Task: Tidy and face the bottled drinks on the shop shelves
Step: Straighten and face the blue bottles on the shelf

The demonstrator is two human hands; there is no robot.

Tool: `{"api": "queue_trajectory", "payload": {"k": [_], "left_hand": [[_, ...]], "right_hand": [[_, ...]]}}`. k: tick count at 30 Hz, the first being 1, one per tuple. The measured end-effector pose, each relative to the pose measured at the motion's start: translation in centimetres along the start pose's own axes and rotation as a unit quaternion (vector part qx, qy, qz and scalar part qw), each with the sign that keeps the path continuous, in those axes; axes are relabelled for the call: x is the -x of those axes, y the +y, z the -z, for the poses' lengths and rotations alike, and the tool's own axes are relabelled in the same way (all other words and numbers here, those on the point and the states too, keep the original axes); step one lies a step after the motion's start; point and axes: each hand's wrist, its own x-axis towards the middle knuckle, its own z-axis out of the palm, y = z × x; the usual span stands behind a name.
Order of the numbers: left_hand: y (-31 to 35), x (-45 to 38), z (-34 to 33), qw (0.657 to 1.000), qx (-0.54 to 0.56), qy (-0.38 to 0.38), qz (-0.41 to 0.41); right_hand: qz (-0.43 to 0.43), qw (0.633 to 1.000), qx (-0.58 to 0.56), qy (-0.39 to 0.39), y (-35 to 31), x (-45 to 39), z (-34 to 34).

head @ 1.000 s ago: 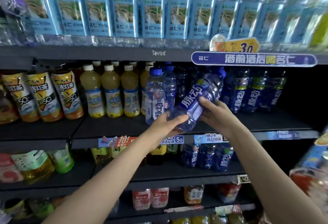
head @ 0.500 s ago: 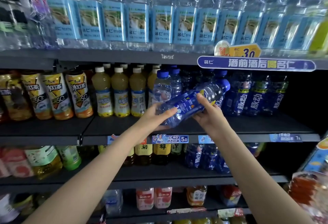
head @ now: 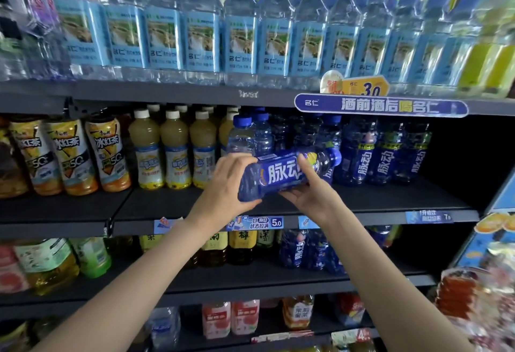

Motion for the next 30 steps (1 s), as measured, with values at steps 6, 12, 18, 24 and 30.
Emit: {"api": "queue_trajectory", "payload": {"k": [6, 12, 18, 24, 30], "left_hand": [[0.2, -0.1, -0.7, 0.976, 0.119, -0.126, 0.130], [-0.1, -0.1, -2.0, 0.941, 0.195, -0.188, 0.203], [0.6, -0.4, -3.2, 0.915, 0.254, -0.182, 0.256], [0.7, -1.0, -3.3, 0.901, 0.291, -0.185, 0.265], [1.8, -1.3, -2.0, 0.876, 0.363, -0.143, 0.283]], "right_hand": [[0.085, 0.994, 0.066, 0.017, -0.2, 0.0, 0.7], [0.199, 0.940, 0.278, 0.007, -0.8, 0.4, 1.3], [0.311, 0.837, 0.449, -0.025, -0.3, 0.6, 1.1], [0.314, 0.867, 0.386, -0.012, -0.6, 0.6, 1.5], [0.147, 0.982, 0.065, 0.093, -0.2, 0.5, 2.6]]}}
